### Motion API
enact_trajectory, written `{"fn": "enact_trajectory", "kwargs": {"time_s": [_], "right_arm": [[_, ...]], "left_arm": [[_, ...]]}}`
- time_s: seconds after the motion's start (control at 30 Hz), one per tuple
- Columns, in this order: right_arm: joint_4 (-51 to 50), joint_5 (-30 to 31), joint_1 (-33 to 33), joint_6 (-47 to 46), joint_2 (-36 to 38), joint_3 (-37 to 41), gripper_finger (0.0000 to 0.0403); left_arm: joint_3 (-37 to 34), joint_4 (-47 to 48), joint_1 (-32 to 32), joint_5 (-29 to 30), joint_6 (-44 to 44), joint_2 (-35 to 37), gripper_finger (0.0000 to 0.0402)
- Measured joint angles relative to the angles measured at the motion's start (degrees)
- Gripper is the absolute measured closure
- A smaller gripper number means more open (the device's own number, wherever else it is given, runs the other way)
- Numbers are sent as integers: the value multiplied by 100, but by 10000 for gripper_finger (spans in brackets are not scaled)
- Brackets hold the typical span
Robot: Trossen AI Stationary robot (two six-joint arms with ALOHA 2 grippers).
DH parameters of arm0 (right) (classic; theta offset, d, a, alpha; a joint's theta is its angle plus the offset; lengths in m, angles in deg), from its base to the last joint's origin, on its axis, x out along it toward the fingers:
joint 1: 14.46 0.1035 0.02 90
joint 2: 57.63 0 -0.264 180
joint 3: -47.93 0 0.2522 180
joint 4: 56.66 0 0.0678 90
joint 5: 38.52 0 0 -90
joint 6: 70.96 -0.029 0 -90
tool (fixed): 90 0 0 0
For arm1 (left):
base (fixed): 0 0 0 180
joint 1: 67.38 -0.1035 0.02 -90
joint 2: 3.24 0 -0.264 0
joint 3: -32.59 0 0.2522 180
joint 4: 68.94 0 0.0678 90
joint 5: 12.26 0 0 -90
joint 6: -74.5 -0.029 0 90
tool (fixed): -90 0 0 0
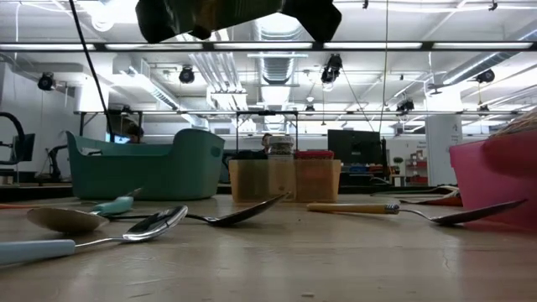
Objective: Pick & Place Food Item
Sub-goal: Put the green seasoning bottle into the orange bin
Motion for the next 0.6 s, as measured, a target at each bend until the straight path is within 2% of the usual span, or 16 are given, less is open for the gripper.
{"fn": "enact_trajectory", "kwargs": {"time_s": [0.2,0.6], "right_arm": [[40,344,0,25,0,-31,28],[91,374,11,-35,9,-25,30]], "left_arm": [[62,-341,-24,86,-325,0,219],[116,-562,-117,210,-525,0,219]]}}
